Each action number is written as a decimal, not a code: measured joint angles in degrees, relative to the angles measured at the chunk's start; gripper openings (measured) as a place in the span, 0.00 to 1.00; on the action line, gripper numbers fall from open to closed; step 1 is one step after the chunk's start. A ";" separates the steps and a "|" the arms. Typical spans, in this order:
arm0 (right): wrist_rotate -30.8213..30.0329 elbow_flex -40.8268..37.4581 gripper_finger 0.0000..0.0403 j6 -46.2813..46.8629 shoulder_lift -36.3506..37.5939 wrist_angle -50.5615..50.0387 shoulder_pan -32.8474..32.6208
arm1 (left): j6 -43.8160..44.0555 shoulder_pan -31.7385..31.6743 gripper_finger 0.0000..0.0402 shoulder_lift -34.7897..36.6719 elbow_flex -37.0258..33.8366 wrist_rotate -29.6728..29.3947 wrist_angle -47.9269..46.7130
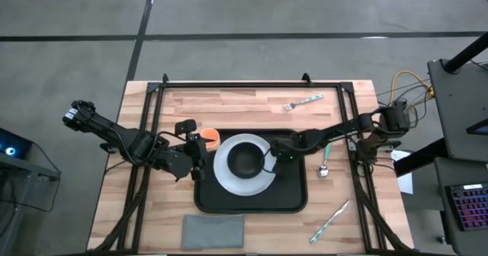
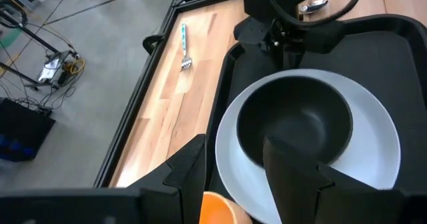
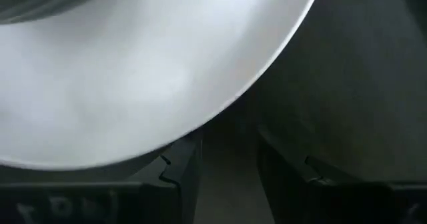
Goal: Set up tray
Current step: Adjust the white plate in the center of the black serving tray, then put the gray napkin to the right of the white plate on the black serving tray
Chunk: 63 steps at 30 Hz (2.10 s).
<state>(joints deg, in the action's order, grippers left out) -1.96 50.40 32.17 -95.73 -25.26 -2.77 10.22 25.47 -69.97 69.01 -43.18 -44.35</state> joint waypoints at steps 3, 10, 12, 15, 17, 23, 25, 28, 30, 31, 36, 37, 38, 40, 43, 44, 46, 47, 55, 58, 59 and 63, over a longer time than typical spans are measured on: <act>-0.05 0.32 0.31 -0.60 0.27 -4.11 0.01 | 0.00 0.00 0.33 0.00 -0.06 0.00 0.02; -1.91 2.29 0.30 4.53 4.99 -10.16 -1.38 | 3.61 0.00 0.33 -0.02 -0.82 -0.52 -0.23; -2.10 3.72 0.31 6.57 6.62 -8.49 -4.71 | 6.42 0.03 0.33 -0.02 -1.45 -0.50 -1.17; -5.42 6.41 0.35 8.19 7.57 -8.88 -10.89 | 13.38 1.75 0.33 -0.04 -2.23 0.81 -2.03; -10.03 8.03 0.37 9.71 7.61 -9.65 -14.38 | 21.01 3.57 0.32 -0.04 -2.32 1.12 -4.63; -21.13 11.77 0.44 15.15 7.53 -14.15 -21.28 | 47.62 11.84 0.30 -0.09 -4.03 0.87 -11.73; -23.11 12.39 0.45 16.54 7.51 -15.81 -22.66 | 54.53 15.42 0.28 -0.15 -5.01 1.45 -11.65; -25.35 13.21 0.47 17.58 7.52 -19.09 -23.53 | 66.15 20.19 0.24 -0.18 -6.44 1.70 -11.52; -26.16 13.47 0.48 17.61 7.52 -20.74 -23.51 | 73.96 22.47 0.21 -0.45 -7.41 1.60 -11.37; -27.14 13.66 0.49 17.58 7.52 -21.71 -23.51 | 77.97 23.30 0.20 -0.50 -7.81 1.94 -11.24; -33.20 13.51 0.51 15.08 7.52 -22.55 -23.51 | 95.33 24.02 0.18 -0.46 -8.88 9.46 -10.70; -34.18 13.23 0.52 14.36 7.52 -22.58 -23.49 | 97.39 24.00 0.18 -0.46 -9.07 10.90 -10.18; -35.20 12.91 0.52 13.94 7.52 -22.53 -23.49 | 98.70 24.00 0.18 -0.52 -9.54 12.20 -9.10; -37.28 12.19 0.53 13.44 7.52 -22.56 -23.47 | 100.79 24.01 0.18 -1.40 -10.88 14.84 -5.79; -39.81 11.50 0.54 11.11 7.52 -22.55 -23.38 | 103.73 24.16 0.18 -4.04 -13.59 18.74 3.78; -40.24 11.37 0.55 10.66 7.52 -22.56 -23.38 | 103.78 24.40 0.18 -5.06 -14.31 20.17 7.65; -40.28 11.36 0.56 9.98 7.52 -22.53 -23.38 | 104.06 25.03 0.18 -7.63 -14.99 22.38 13.94; -40.26 11.36 0.57 9.70 7.52 -22.53 -23.38 | 104.72 25.35 0.18 -8.96 -15.04 23.05 15.33; -40.16 11.18 0.64 5.18 7.50 -22.55 -23.47 | 109.76 29.66 0.28 -16.66 -7.46 20.31 14.72; -40.06 10.99 0.66 3.55 7.50 -22.53 -23.47 | 114.28 31.83 0.34 -20.54 -1.96 17.71 9.37; -40.02 10.90 0.67 3.33 7.50 -22.53 -23.47 | 116.27 32.49 0.36 -22.09 -0.03 17.02 7.50; -39.66 10.41 0.67 1.11 7.50 -22.59 -23.49 | 119.76 33.14 0.41 -28.52 7.28 16.91 1.39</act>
<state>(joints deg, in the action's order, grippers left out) -41.61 60.80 33.28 -88.23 -47.84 -26.26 129.98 58.61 -98.50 76.30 -26.26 -42.97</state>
